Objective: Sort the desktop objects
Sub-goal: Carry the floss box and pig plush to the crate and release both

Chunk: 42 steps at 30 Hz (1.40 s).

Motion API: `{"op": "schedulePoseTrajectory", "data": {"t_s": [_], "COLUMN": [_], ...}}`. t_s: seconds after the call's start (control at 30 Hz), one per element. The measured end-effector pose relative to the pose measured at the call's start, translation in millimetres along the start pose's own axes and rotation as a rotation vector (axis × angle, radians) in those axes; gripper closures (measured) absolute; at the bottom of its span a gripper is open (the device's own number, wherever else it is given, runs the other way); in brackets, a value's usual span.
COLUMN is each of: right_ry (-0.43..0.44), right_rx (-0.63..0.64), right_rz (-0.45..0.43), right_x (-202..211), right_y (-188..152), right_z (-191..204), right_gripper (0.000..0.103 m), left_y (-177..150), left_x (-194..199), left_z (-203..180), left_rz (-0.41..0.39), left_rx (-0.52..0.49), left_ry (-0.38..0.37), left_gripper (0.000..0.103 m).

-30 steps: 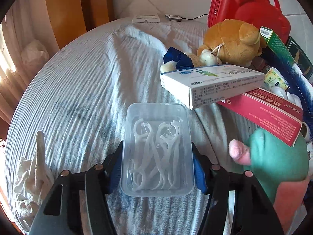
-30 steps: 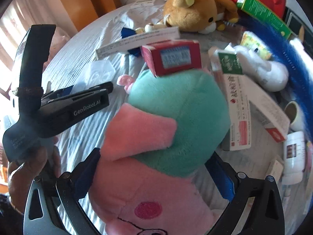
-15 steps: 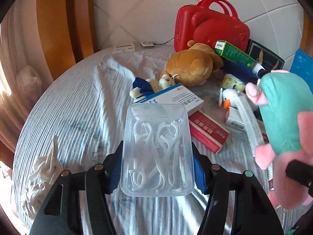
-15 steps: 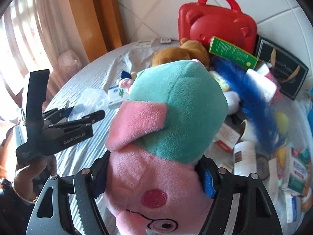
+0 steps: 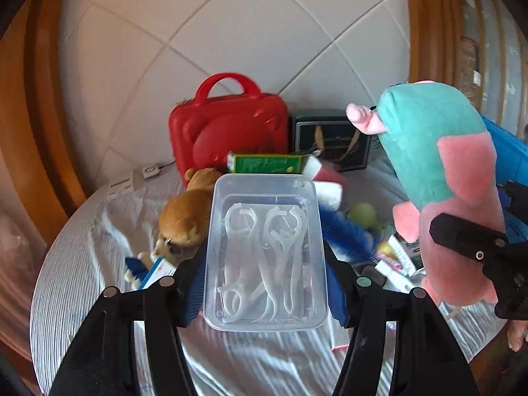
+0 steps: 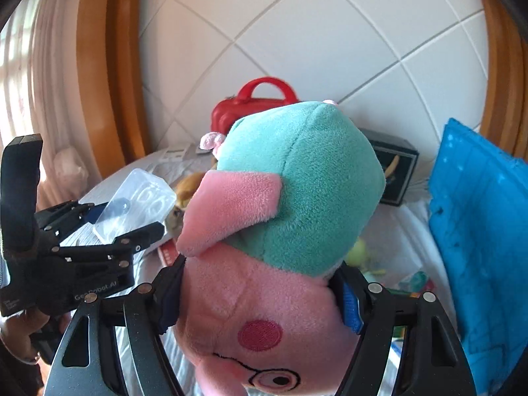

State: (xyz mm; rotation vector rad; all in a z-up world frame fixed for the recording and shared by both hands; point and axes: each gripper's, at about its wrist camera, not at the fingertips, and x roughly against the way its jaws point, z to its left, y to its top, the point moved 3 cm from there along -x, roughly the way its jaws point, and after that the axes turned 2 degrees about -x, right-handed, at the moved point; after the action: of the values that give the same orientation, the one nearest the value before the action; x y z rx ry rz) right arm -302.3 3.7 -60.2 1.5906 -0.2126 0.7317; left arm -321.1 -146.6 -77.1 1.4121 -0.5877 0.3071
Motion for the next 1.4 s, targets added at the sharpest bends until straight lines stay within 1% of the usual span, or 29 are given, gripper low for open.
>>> {"op": "schedulePoseTrajectory", "data": {"t_s": [0.07,0.1,0.17,0.33,0.5,0.6,0.73,0.83,0.97,1.1,1.23,1.3,1.33,1.37,1.4], "right_ry": [-0.044,-0.088,-0.137,-0.237,-0.317,-0.362,-0.445,-0.483,-0.518,-0.528,-0.54,-0.559,-0.574,-0.587,-0.59], "right_rx": [-0.023,-0.043,-0.059,-0.092,-0.141,-0.165,-0.185,-0.223,-0.271,-0.327,-0.359,-0.369,-0.377,-0.384,-0.389], "right_rz": [-0.044,-0.089,-0.137,-0.218,-0.273,-0.299,-0.32,-0.315,-0.296,-0.287,-0.276,-0.267,-0.263,-0.261,-0.255], "right_x": [20.8,43.9,68.3,128.6,188.9,223.1,252.4,266.5,272.5,279.7,278.2,273.6,271.9,270.5,269.1], "right_y": [9.0,17.7,27.0,38.5,39.1,37.4,37.2,34.9,29.9,24.6,25.4,25.4,26.9,26.9,27.6], "right_z": [-22.3,-46.0,-71.1,-132.0,-192.2,-225.9,-272.5,-310.6,-361.9,-404.8,-426.2,-434.8,-440.8,-447.2,-452.9], "right_gripper": [0.027,0.027,0.027,0.027,0.026,0.025,0.024,0.024,0.024,0.024,0.024,0.02,0.018,0.015,0.014], "left_y": [22.3,34.0,54.8,99.2,135.2,154.2,178.1,190.4,201.3,207.9,217.2,223.0,226.4,230.1,233.6], "left_x": [0.6,1.6,4.1,15.6,33.5,42.1,45.1,41.1,33.8,30.7,24.2,19.7,17.0,14.2,11.2], "left_z": [-25.1,-38.5,-67.0,-144.8,-227.7,-277.0,-340.6,-385.2,-434.4,-470.0,-492.0,-500.5,-504.2,-507.9,-511.1], "left_rz": [-0.026,-0.045,-0.078,-0.157,-0.227,-0.255,-0.279,-0.279,-0.277,-0.264,-0.252,-0.246,-0.247,-0.247,-0.243], "left_rx": [-0.03,-0.045,-0.078,-0.158,-0.222,-0.262,-0.305,-0.327,-0.366,-0.384,-0.393,-0.402,-0.4,-0.396,-0.395], "left_ry": [-0.046,-0.065,-0.101,-0.192,-0.293,-0.345,-0.407,-0.442,-0.451,-0.446,-0.433,-0.41,-0.393,-0.375,-0.358], "left_gripper": [0.043,0.043,0.043,0.043,0.043,0.043,0.043,0.043,0.043,0.043,0.043,0.043,0.042,0.033,0.027]}}
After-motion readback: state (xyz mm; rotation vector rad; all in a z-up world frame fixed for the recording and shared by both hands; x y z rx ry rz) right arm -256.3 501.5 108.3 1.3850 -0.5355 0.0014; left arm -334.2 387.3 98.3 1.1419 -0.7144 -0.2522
